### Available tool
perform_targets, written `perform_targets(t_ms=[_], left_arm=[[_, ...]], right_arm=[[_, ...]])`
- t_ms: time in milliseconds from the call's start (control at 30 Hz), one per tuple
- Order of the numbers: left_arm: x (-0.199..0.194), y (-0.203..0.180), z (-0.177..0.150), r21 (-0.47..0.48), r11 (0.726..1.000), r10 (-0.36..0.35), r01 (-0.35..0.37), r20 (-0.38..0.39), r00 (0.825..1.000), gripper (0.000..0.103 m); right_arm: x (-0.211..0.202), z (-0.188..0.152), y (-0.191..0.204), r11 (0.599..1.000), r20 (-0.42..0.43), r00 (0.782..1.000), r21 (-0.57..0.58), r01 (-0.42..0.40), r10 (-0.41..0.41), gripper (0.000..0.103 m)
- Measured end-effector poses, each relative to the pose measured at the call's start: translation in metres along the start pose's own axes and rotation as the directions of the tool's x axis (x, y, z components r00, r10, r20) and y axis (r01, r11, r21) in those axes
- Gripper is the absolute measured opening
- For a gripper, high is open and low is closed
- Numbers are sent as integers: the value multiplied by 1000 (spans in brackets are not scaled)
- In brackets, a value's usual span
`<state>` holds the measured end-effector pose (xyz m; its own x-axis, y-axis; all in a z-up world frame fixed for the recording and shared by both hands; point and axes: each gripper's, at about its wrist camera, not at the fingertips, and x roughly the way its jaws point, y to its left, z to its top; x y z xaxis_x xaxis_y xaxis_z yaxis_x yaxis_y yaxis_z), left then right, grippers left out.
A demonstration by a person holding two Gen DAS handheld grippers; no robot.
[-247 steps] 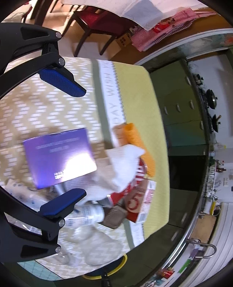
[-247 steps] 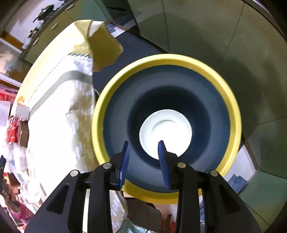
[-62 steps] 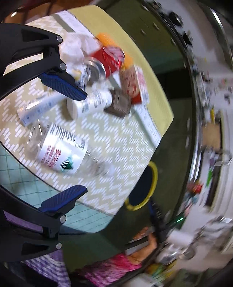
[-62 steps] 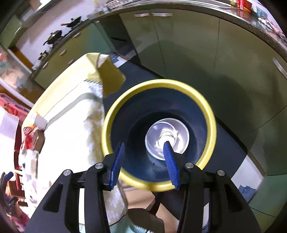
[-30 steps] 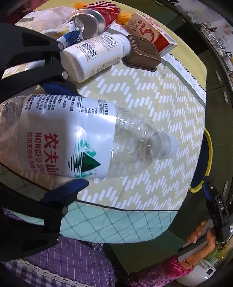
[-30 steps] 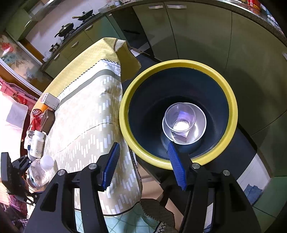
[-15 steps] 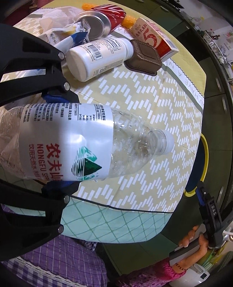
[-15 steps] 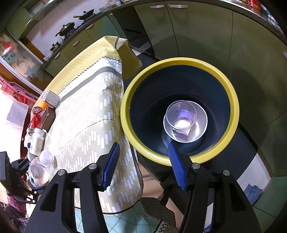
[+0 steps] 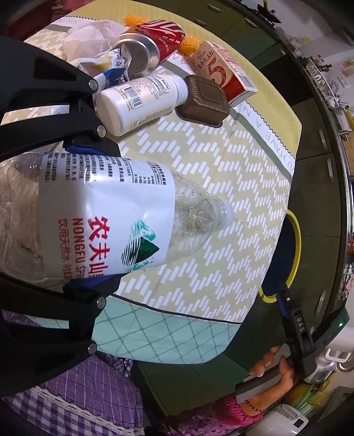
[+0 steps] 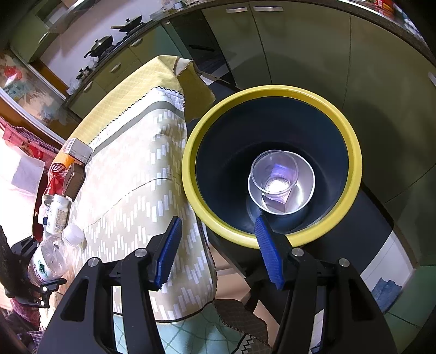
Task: Collect trash
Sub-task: 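Grasp the Nongfu Spring water bottle with the left tool, then carry the water bottle over the bin and open the left tool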
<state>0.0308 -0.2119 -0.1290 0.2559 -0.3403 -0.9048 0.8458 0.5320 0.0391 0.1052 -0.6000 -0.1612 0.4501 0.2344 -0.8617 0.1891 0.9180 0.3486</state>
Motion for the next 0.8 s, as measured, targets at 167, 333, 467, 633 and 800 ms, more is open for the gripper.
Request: perform_targets(t_ms=[167,333,467,633,800], left_arm=[[-4,0,5,-6,1000,2,-2,20,1000,62],[-11,-6,26,12,1000,-7,6,52,999,62],[-8,-14,66,34,998,-61,58,69,996,62],[8,-34,129,100,988,-128,119,88,988,62],[47,-54,202,127,974,-196,188,54,979,62]], right_arm=[[0,-2,-3,1000,1,1000,6,0,0,56],[-11,-2,-7,1000,26,1000,8,5,-5,56],[-31,-5,-19,999,75,997,24,24,-25,56],[-53,-17,-54,995,117,992,89,38,-49,56],[-65,-31,-94,984,133,989,171,43,-66,56]])
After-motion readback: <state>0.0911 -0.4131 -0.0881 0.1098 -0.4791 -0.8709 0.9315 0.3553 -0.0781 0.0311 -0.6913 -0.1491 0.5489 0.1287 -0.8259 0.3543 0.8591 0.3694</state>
